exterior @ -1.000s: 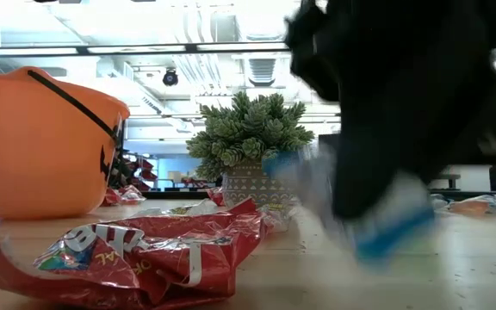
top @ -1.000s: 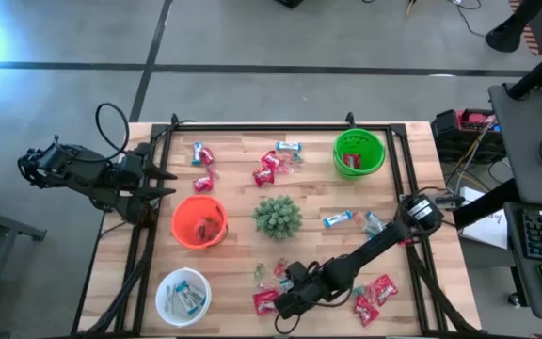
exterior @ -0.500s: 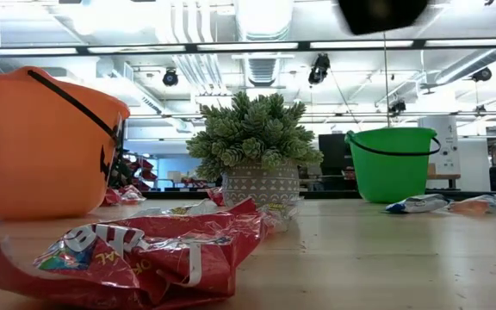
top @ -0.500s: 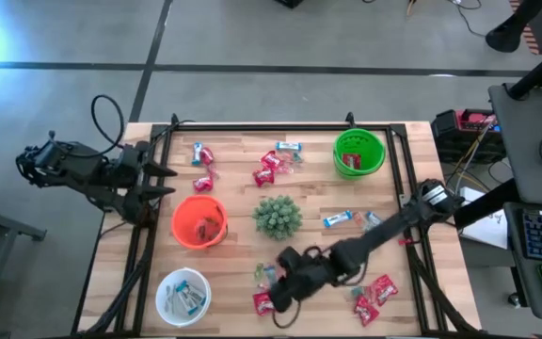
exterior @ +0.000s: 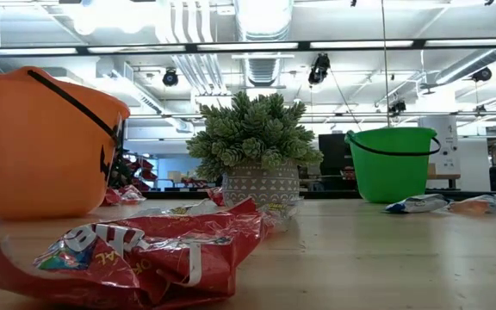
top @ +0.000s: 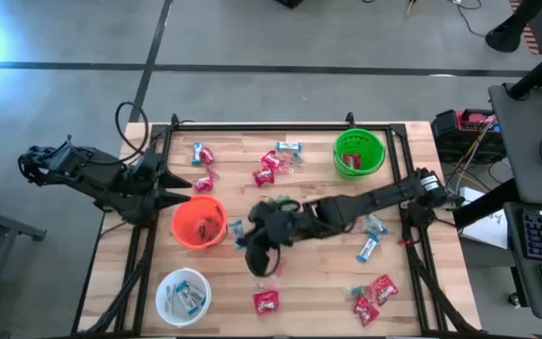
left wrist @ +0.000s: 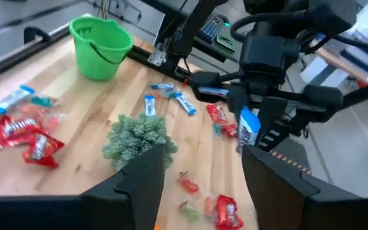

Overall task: Sort candy
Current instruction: Put the white chocolate into the white bucket

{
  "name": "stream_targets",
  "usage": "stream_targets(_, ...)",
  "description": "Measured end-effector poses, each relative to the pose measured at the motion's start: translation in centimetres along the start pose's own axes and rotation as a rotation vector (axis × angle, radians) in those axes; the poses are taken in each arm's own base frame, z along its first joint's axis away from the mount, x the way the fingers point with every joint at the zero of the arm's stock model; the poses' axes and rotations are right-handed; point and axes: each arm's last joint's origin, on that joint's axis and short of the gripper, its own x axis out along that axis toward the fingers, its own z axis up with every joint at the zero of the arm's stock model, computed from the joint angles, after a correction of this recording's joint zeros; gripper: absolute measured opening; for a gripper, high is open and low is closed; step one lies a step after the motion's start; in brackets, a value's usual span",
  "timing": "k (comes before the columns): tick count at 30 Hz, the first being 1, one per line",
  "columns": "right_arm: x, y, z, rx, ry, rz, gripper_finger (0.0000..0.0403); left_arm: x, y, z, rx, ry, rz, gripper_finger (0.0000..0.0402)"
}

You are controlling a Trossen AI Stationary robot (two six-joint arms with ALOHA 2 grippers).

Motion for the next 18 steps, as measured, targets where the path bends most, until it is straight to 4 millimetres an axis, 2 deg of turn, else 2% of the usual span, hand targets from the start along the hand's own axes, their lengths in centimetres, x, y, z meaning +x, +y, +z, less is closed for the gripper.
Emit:
stream_targets(4, 0.0, -0.5, 1.9, -0.045, -0.041, 0.007, 0.0013, 0.5, -0.2, 0.1, -0.082, -0.001, -0.001, 0.0189)
stream_targets(11, -0.9, -0.3, 4.9, -0.094, -0.183, 0.066, 0.0013, 2.2, -1.1, 0.4, -0.106, -0.015, -0.011, 0.0189)
stream_targets(18, -0.9, -0.7, 5.6, -0.109, -0.219, 0.069, 0.0013, 4.1, -2.1, 0.9, -0.05, -0.048, -0.042, 0.0189)
